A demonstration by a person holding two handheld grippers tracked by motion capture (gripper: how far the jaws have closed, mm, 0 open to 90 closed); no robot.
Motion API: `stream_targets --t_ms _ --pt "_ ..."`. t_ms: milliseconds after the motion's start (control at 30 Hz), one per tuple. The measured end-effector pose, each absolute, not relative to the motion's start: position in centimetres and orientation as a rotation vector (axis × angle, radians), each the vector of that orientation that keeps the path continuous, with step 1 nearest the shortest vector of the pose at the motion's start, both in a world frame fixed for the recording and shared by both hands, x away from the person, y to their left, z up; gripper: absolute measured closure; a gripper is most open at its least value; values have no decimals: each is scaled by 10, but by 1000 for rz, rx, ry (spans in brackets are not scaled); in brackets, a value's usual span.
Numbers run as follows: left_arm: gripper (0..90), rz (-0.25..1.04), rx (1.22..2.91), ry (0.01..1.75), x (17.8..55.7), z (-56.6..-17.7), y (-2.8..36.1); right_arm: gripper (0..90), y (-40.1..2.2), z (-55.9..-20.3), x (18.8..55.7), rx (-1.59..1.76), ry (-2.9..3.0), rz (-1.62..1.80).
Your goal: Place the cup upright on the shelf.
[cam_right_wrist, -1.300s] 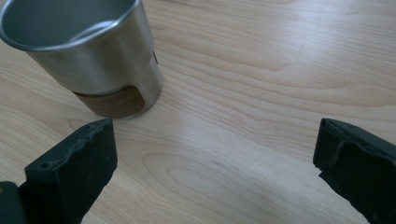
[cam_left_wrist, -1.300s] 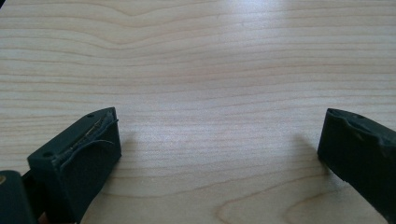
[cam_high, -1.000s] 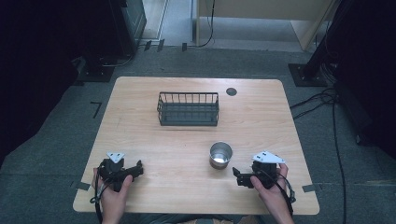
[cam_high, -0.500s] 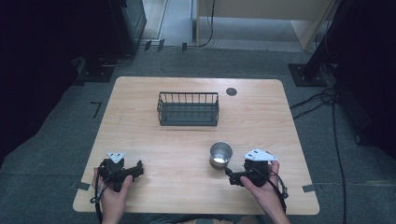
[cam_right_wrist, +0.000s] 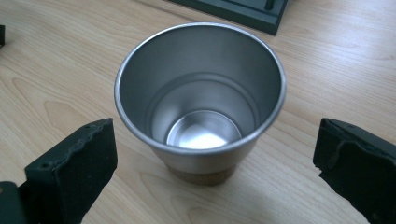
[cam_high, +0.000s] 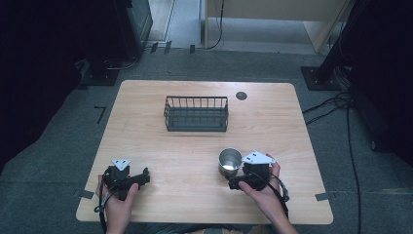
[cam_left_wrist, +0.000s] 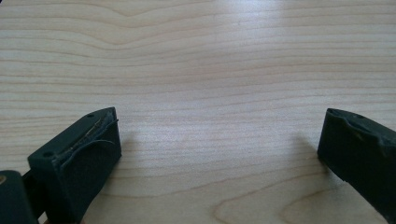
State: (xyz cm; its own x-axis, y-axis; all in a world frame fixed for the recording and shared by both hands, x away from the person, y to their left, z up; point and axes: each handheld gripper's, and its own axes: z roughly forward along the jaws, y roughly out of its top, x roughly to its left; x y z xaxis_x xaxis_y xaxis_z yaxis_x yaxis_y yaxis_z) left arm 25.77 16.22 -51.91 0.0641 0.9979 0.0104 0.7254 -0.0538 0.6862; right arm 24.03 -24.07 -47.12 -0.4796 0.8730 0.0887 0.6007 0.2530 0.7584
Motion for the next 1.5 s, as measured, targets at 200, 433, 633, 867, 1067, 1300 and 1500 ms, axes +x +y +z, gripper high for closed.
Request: stream_targets --t_ms 200,433,633,867,1067,1300,1500 --pt "0 691 1835 1712 258 -519 162 0 -230 -476 248 1358 2190 1060" --pt "0 689 1841 1706 257 -519 162 0 -221 -477 256 1350 2185 1040" --pt "0 689 1841 1706 257 -519 162 44 -216 -479 261 1361 2172 998" --pt "0 689 1841 1706 257 -519 162 123 -214 -479 263 1376 2167 981" --pt "0 689 1840 1706 257 -519 162 144 -215 -477 264 1373 2155 982" --pt "0 689 1840 1706 257 -519 162 146 -218 -474 267 1378 2157 984" --pt "0 689 1841 1706 257 -519 162 147 -218 -466 271 1376 2162 1001"
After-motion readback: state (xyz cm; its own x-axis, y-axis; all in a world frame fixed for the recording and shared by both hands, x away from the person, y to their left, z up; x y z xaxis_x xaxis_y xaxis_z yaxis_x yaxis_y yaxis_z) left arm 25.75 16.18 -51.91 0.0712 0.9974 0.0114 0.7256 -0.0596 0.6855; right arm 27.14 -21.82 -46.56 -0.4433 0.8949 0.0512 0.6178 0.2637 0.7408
